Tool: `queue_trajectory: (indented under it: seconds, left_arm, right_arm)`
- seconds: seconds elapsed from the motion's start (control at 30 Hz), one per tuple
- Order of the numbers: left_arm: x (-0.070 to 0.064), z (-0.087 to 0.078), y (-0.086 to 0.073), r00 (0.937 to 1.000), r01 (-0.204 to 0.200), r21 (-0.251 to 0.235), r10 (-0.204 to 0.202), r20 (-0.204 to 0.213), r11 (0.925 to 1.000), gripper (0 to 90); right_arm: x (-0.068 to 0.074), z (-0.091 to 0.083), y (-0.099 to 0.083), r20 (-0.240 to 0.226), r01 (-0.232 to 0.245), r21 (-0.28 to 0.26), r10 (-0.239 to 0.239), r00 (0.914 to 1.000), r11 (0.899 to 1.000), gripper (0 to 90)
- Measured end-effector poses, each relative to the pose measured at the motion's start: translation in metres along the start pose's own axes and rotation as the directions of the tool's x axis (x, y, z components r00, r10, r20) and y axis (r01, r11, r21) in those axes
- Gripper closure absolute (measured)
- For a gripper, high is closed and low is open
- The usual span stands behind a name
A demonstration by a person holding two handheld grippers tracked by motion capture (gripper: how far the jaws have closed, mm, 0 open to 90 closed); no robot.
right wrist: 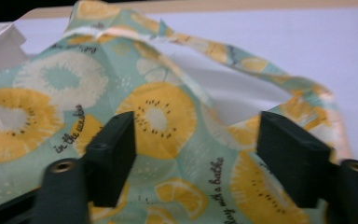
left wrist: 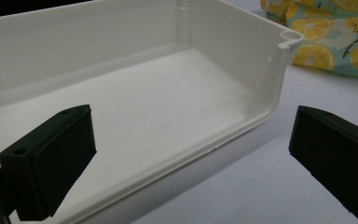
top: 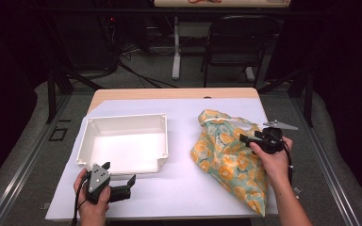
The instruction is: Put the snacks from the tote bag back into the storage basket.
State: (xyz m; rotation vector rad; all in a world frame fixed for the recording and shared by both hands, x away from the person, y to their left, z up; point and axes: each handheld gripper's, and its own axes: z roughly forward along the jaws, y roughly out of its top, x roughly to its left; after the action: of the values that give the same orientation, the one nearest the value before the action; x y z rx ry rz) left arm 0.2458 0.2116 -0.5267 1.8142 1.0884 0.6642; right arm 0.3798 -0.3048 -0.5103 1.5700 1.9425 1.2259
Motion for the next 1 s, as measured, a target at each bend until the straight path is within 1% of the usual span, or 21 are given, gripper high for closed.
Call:
queue_trajectory:
  seconds: [0.07, 0.1, 0.13, 0.17, 0.2, 0.27, 0.3, 0.37, 0.47, 0.53, 0.57, 0.6, 0.67, 0.73, 0.77, 0.83, 0.87, 0.9, 0.93, 0.97, 1.0]
  left_arm:
    - [0.0, 0.0, 0.0, 1.0, 0.001, 0.0, -0.001, 0.001, 1.0, 0.4]
    - [0.0, 0.0, 0.0, 1.0, 0.004, -0.002, -0.004, 0.002, 1.0, 0.5]
    - [0.0, -0.001, 0.0, 1.0, 0.005, -0.002, -0.005, 0.002, 1.0, 0.4]
    - [0.0, -0.001, 0.0, 1.0, 0.005, -0.001, -0.005, 0.004, 1.0, 0.4]
    - [0.0, -0.001, 0.0, 1.0, 0.007, -0.002, -0.007, 0.004, 1.0, 0.5]
    - [-0.001, -0.001, 0.001, 0.9999, 0.009, -0.007, -0.009, 0.007, 0.9999, 0.6]
    - [-0.002, -0.001, 0.002, 0.9999, 0.009, -0.008, -0.009, 0.007, 0.9999, 0.6]
    - [-0.003, 0.0, 0.003, 0.9999, 0.009, -0.009, -0.009, 0.014, 0.9999, 0.6]
    - [-0.007, 0.002, 0.005, 0.9997, 0.009, -0.01, -0.009, 0.022, 0.9999, 0.6]
    - [-0.01, 0.004, 0.007, 0.9993, 0.01, -0.008, -0.01, 0.035, 0.9999, 0.6]
    - [-0.011, 0.004, 0.008, 0.9992, 0.008, -0.011, -0.008, 0.039, 0.9999, 0.6]
    - [-0.016, 0.006, 0.011, 0.9988, 0.003, -0.011, -0.003, 0.048, 0.9999, 0.7]
    - [-0.019, 0.008, 0.013, 0.9982, -0.003, -0.014, 0.004, 0.06, 0.9999, 0.7]
    - [-0.023, 0.01, 0.016, 0.9976, -0.007, -0.019, 0.008, 0.069, 0.9998, 0.7]
    - [-0.025, 0.011, 0.018, 0.9973, -0.006, -0.024, 0.008, 0.073, 0.9997, 0.7]
    - [-0.03, 0.014, 0.023, 0.9961, -0.005, -0.028, 0.007, 0.088, 0.9996, 0.7]
    - [-0.032, 0.015, 0.025, 0.9958, -0.004, -0.031, 0.006, 0.091, 0.9995, 0.7]
    - [-0.035, 0.016, 0.028, 0.9951, -0.003, -0.036, 0.007, 0.099, 0.9993, 1.1]
    - [-0.037, 0.018, 0.03, 0.9946, 0.0, -0.04, 0.005, 0.104, 0.9992, 1.1]
    - [-0.041, 0.02, 0.033, 0.9938, 0.003, -0.045, 0.002, 0.111, 0.999, 2.1]
    - [-0.044, 0.022, 0.036, 0.9928, 0.005, -0.047, 0.001, 0.12, 0.9989, 2.1]
  right_arm:
    - [-0.001, 0.004, -0.003, -0.043, -0.007, 0.041, 0.009, 0.999, 0.999, 61.1]
    - [-0.001, 0.004, -0.005, -0.065, 0.006, 0.069, -0.001, 0.9979, 0.998, 72.6]
    - [0.0, 0.004, -0.006, -0.072, 0.014, 0.071, -0.008, 0.9974, 0.997, 82.1]
    - [0.0, 0.004, -0.006, -0.072, 0.014, 0.071, -0.008, 0.9974, 0.997, 82.1]
    - [0.002, 0.0, -0.007, -0.089, 0.021, 0.063, -0.015, 0.9959, 0.998, 90.0]
    - [0.005, -0.003, -0.008, -0.093, 0.018, 0.044, -0.014, 0.9955, 0.999, 90.0]
    - [0.009, -0.007, -0.009, -0.104, 0.042, 0.022, -0.04, 0.9937, 0.999, 90.0]
    - [0.015, -0.013, -0.01, -0.109, 0.063, -0.002, -0.063, 0.992, 0.998, 90.0]
    - [0.021, -0.02, -0.011, -0.126, 0.064, -0.031, -0.068, 0.9898, 0.997, 90.0]
    - [0.033, -0.033, -0.011, -0.147, 0.082, -0.084, -0.094, 0.9846, 0.993, 90.0]
    - [0.033, -0.033, -0.011, -0.147, 0.082, -0.084, -0.094, 0.9846, 0.993, 90.0]
    - [0.041, -0.042, -0.012, -0.164, 0.096, -0.117, -0.115, 0.9798, 0.988, 90.0]
    - [0.044, -0.045, -0.013, -0.164, 0.1, -0.128, -0.121, 0.979, 0.987, 90.0]
    - [0.059, -0.058, -0.017, -0.179, 0.13, -0.159, -0.159, 0.971, 0.979, 90.0]
    - [0.059, -0.058, -0.017, -0.179, 0.13, -0.159, -0.159, 0.971, 0.979, 90.0]
    - [0.072, -0.066, -0.023, -0.198, 0.157, -0.176, -0.191, 0.9614, 0.972, 90.0]
    - [0.072, -0.066, -0.023, -0.198, 0.157, -0.176, -0.191, 0.9614, 0.972, 90.0]
    - [0.08, -0.071, -0.027, -0.208, 0.176, -0.184, -0.213, 0.9545, 0.967, 90.0]
    - [0.08, -0.071, -0.027, -0.208, 0.176, -0.184, -0.213, 0.9545, 0.967, 90.0]
    - [0.088, -0.074, -0.032, -0.221, 0.191, -0.19, -0.232, 0.9474, 0.963, 90.0]
    - [0.088, -0.074, -0.032, -0.221, 0.191, -0.19, -0.232, 0.9474, 0.963, 90.0]
